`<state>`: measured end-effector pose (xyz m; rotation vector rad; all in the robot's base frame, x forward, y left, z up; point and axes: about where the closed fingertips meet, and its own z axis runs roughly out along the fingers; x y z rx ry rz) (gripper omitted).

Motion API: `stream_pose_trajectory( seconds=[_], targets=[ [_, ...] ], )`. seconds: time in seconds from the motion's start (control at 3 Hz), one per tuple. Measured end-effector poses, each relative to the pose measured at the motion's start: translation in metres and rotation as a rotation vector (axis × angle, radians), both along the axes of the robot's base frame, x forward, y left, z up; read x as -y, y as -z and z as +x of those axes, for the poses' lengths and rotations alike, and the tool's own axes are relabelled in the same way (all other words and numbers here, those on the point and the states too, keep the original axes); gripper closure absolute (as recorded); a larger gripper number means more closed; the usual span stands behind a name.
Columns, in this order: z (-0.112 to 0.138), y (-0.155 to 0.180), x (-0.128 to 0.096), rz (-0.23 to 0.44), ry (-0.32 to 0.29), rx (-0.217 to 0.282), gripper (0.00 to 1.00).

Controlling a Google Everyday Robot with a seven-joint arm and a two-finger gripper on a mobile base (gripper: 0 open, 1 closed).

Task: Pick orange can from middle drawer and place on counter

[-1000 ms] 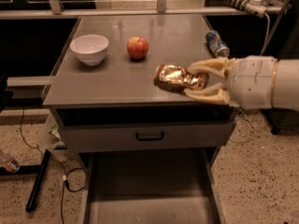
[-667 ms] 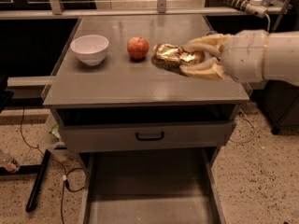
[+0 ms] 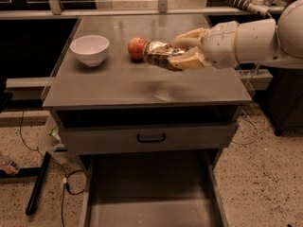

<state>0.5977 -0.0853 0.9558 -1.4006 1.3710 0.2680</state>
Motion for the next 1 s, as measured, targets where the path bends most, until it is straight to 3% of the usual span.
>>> stream_pose_trajectory(
  seconds=[1.0],
  targets=[
    [0.045,0.057,0.015,-0.016,0.097,-0.124,1.0]
  ],
)
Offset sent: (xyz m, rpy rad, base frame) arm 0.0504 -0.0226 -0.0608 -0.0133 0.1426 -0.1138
